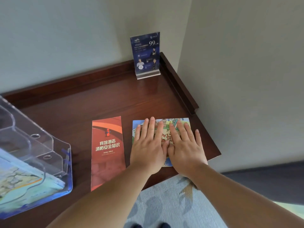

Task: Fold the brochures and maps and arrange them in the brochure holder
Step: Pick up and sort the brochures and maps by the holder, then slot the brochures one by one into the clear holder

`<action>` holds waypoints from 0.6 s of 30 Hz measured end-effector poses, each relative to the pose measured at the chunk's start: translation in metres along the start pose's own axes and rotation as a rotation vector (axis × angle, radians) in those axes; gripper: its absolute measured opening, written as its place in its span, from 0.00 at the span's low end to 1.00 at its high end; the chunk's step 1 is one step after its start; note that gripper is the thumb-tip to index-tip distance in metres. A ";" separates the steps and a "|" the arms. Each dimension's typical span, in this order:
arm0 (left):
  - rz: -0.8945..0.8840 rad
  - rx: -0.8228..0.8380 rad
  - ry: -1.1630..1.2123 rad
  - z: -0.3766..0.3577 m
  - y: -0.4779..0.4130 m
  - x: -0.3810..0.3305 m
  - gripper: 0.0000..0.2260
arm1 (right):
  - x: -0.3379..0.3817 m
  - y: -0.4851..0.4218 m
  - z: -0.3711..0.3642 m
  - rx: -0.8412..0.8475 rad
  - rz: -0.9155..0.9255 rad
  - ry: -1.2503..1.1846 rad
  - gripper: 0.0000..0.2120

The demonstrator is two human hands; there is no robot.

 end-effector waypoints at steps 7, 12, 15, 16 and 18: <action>-0.023 0.043 0.013 0.005 0.003 0.007 0.30 | -0.005 -0.009 0.001 -0.005 -0.027 0.013 0.29; 0.111 0.118 0.054 0.012 0.014 0.019 0.33 | -0.004 -0.011 0.000 -0.003 -0.029 0.038 0.30; 0.179 0.139 0.160 0.029 0.003 0.011 0.29 | -0.003 -0.013 0.001 0.026 -0.047 0.057 0.29; 0.233 0.135 0.216 0.036 -0.003 0.008 0.26 | -0.002 -0.014 0.002 0.033 -0.049 0.058 0.29; 0.404 0.120 0.357 0.049 -0.013 0.006 0.22 | 0.000 -0.017 0.001 0.044 -0.052 0.055 0.29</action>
Point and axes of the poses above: each hand's wrist, its own y-axis away from the middle knuckle, its own z-axis out of the back of the hand, x = y × z, the point moved 1 cm from there along -y, towards the middle knuckle, and after that the axes turned 12 degrees about z, right-handed, at the moved point
